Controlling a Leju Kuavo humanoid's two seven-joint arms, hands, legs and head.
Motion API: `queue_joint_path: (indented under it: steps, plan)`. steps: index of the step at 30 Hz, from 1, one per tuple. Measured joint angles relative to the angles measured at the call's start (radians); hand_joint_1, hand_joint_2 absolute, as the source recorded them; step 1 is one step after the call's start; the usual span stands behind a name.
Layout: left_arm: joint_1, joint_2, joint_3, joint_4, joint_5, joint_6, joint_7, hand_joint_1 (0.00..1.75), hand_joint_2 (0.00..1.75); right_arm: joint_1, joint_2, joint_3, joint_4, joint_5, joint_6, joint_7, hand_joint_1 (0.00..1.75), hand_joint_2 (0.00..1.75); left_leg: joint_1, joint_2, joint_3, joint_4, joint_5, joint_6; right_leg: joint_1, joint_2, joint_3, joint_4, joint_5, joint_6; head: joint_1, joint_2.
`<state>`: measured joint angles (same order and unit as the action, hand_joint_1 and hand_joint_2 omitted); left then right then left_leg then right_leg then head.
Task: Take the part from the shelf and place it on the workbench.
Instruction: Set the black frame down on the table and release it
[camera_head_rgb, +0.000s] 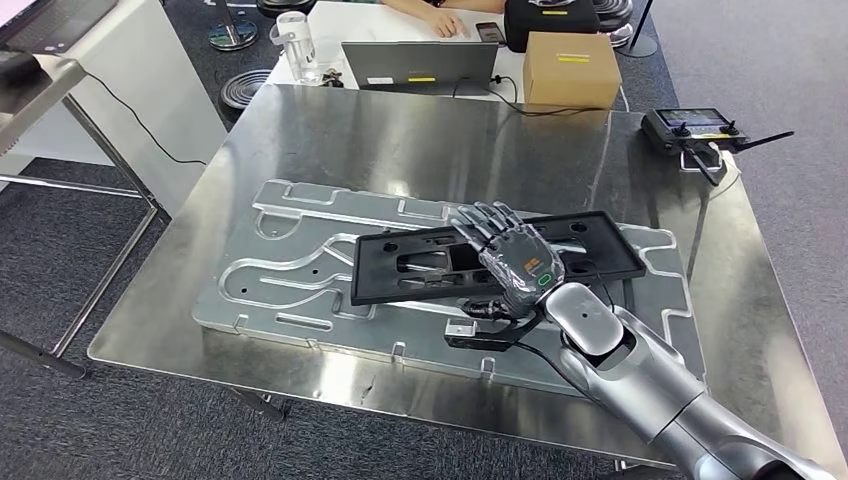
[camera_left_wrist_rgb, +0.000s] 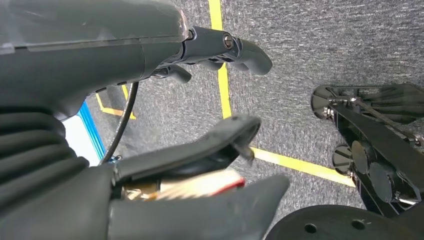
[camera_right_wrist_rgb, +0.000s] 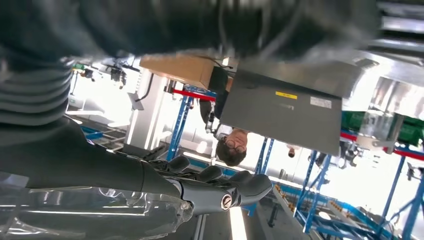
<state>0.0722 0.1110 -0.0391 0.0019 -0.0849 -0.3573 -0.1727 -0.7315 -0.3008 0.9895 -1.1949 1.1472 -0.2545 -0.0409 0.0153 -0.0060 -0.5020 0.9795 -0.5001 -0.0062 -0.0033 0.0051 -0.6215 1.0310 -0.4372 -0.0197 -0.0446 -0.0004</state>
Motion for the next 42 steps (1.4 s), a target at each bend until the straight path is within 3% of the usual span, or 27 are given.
queue_joint_path:
  steps: [6,9,11,13,15,16,19,20,21,23,25,27,29,30,31,33,35,37,40,41,42]
  plan:
    - [-0.002,0.000,0.000,0.000,-0.006,0.000,0.000,0.00,0.00,0.001,0.005,0.000,0.000,-0.011,-0.017,-0.012,0.00,0.00,-0.001,0.000,0.000,0.005,-0.002,-0.001,-0.001,-0.001,0.003,0.000,0.000,0.001,0.000,0.000]
    - [-0.003,0.002,0.000,0.000,-0.009,-0.001,0.000,0.00,0.00,0.006,0.006,-0.001,-0.005,-0.020,-0.047,-0.026,0.00,0.00,0.000,0.003,0.012,-0.016,0.017,0.017,-0.004,0.001,0.012,-0.017,0.011,0.016,0.000,0.000]
    - [-0.005,0.001,0.000,0.000,-0.013,-0.002,0.000,0.00,0.00,0.014,0.006,-0.004,-0.016,-0.027,-0.086,-0.040,0.00,0.00,0.007,0.009,0.032,-0.061,0.047,0.036,-0.002,0.002,0.002,0.008,-0.016,0.024,0.001,0.000]
    - [-0.007,0.000,-0.001,0.000,-0.019,-0.003,-0.001,0.00,0.00,0.028,0.006,-0.005,-0.032,-0.031,-0.123,-0.053,0.00,0.00,0.015,0.013,0.039,-0.079,0.058,0.042,-0.009,0.001,-0.043,0.111,-0.078,0.031,0.003,0.000]
    - [-0.009,-0.001,-0.001,0.000,-0.024,-0.003,-0.001,0.00,0.00,0.054,0.005,-0.006,-0.052,-0.031,-0.150,-0.063,0.00,0.00,0.023,0.014,0.032,-0.069,0.054,0.034,-0.022,0.000,-0.079,0.201,-0.107,0.044,0.004,0.000]
    - [-0.009,-0.001,-0.001,0.000,-0.026,-0.003,-0.001,0.00,0.00,0.066,0.005,-0.007,-0.063,-0.030,-0.159,-0.066,0.00,0.00,0.028,0.014,0.027,-0.059,0.049,0.026,-0.030,0.000,-0.076,0.203,-0.096,0.053,0.004,0.000]
    - [-0.010,0.002,-0.001,0.000,-0.029,-0.003,-0.001,0.00,0.00,0.081,0.004,-0.009,-0.090,-0.027,-0.176,-0.069,0.00,0.00,0.049,0.014,0.000,-0.007,0.023,-0.011,-0.048,-0.004,-0.002,0.073,-0.036,0.086,0.004,0.000]
    - [-0.011,0.003,-0.001,0.000,-0.029,-0.003,-0.001,0.00,0.00,0.084,0.005,-0.009,-0.097,-0.027,-0.178,-0.069,0.00,0.00,0.051,0.012,-0.011,0.012,0.013,-0.025,-0.047,-0.001,0.010,0.052,-0.029,0.087,0.004,0.000]
    - [-0.011,0.004,-0.001,0.000,-0.029,-0.004,-0.001,0.00,0.00,0.086,0.004,-0.010,-0.103,-0.026,-0.179,-0.069,0.00,0.00,0.051,0.009,-0.020,0.029,0.006,-0.036,-0.046,0.004,0.011,0.049,-0.038,0.080,0.005,0.000]
    - [-0.011,0.005,-0.001,0.000,-0.029,-0.005,-0.002,0.00,0.00,0.093,0.004,-0.011,-0.113,-0.025,-0.186,-0.073,0.00,0.00,0.050,0.003,-0.031,0.048,0.000,-0.047,-0.043,0.011,-0.007,0.073,-0.045,0.049,0.004,0.000]
    - [-0.009,0.005,-0.001,0.000,-0.032,-0.006,-0.002,0.00,0.00,0.098,0.004,-0.014,-0.123,-0.023,-0.206,-0.080,0.00,0.00,0.053,0.002,-0.041,0.064,-0.014,-0.049,-0.041,0.011,-0.019,0.077,-0.046,0.026,0.003,0.000]
    - [-0.009,0.006,0.000,0.000,-0.036,-0.008,-0.004,0.00,0.00,0.111,0.004,-0.019,-0.136,-0.017,-0.238,-0.086,0.00,0.00,0.051,0.004,-0.069,0.136,-0.076,-0.043,-0.035,0.007,-0.031,0.074,-0.034,0.009,0.003,0.000]
    - [-0.009,0.006,0.000,0.000,-0.039,-0.011,-0.006,0.00,0.00,0.135,0.004,-0.024,-0.150,-0.010,-0.272,-0.089,0.00,0.00,0.039,0.005,-0.110,0.260,-0.158,-0.032,-0.024,0.004,-0.044,0.070,-0.020,-0.001,0.003,0.000]
    - [-0.008,0.006,0.000,0.000,-0.040,-0.012,-0.007,0.00,0.00,0.151,0.003,-0.027,-0.157,-0.007,-0.286,-0.090,0.00,0.00,0.031,0.005,-0.121,0.309,-0.180,-0.024,-0.016,0.003,-0.052,0.069,-0.013,-0.006,0.003,0.000]
    - [-0.008,0.006,0.000,0.000,-0.040,-0.012,-0.009,0.00,0.00,0.168,0.000,-0.030,-0.166,-0.005,-0.299,-0.091,0.00,0.00,0.022,0.005,-0.119,0.328,-0.182,-0.013,-0.007,0.002,-0.060,0.069,-0.006,-0.010,0.003,0.000]
    - [-0.006,0.007,0.000,0.000,-0.041,-0.014,-0.014,0.00,0.00,0.200,-0.008,-0.036,-0.186,-0.004,-0.322,-0.095,0.00,0.00,-0.002,0.004,-0.063,0.263,-0.138,0.026,0.011,0.001,-0.077,0.068,0.010,-0.018,0.003,0.000]
    - [-0.006,0.012,0.002,0.000,-0.041,-0.016,-0.019,0.00,0.00,0.227,-0.018,-0.043,-0.207,-0.004,-0.344,-0.100,0.00,0.00,-0.029,0.006,0.020,0.131,-0.104,0.073,0.022,0.001,-0.088,0.064,0.028,-0.022,0.003,0.000]
    - [-0.004,0.019,0.003,0.000,-0.042,-0.019,-0.022,0.00,0.00,0.251,-0.026,-0.047,-0.223,-0.004,-0.362,-0.103,0.00,0.00,-0.044,0.011,0.060,0.053,-0.095,0.097,0.019,-0.001,-0.089,0.053,0.049,-0.016,0.004,0.000]
    - [0.000,0.023,0.006,0.000,-0.045,-0.020,-0.024,0.00,0.00,0.276,-0.035,-0.054,-0.239,-0.003,-0.375,-0.107,0.00,0.00,-0.046,0.016,0.054,0.007,-0.049,0.094,0.014,-0.001,-0.088,0.025,0.078,0.003,0.004,0.000]
    - [0.000,0.023,0.007,0.000,-0.047,-0.020,-0.024,0.00,0.00,0.282,-0.038,-0.056,-0.242,-0.003,-0.377,-0.108,0.00,0.00,-0.043,0.017,0.048,-0.010,-0.026,0.090,0.014,0.000,-0.092,0.028,0.062,0.009,0.005,0.000]
    - [0.000,0.023,0.008,0.000,-0.048,-0.021,-0.024,0.00,0.00,0.288,-0.042,-0.058,-0.245,-0.003,-0.378,-0.109,0.00,0.00,-0.038,0.019,0.039,-0.024,-0.004,0.085,0.014,0.001,-0.099,0.049,0.022,0.016,0.005,0.000]
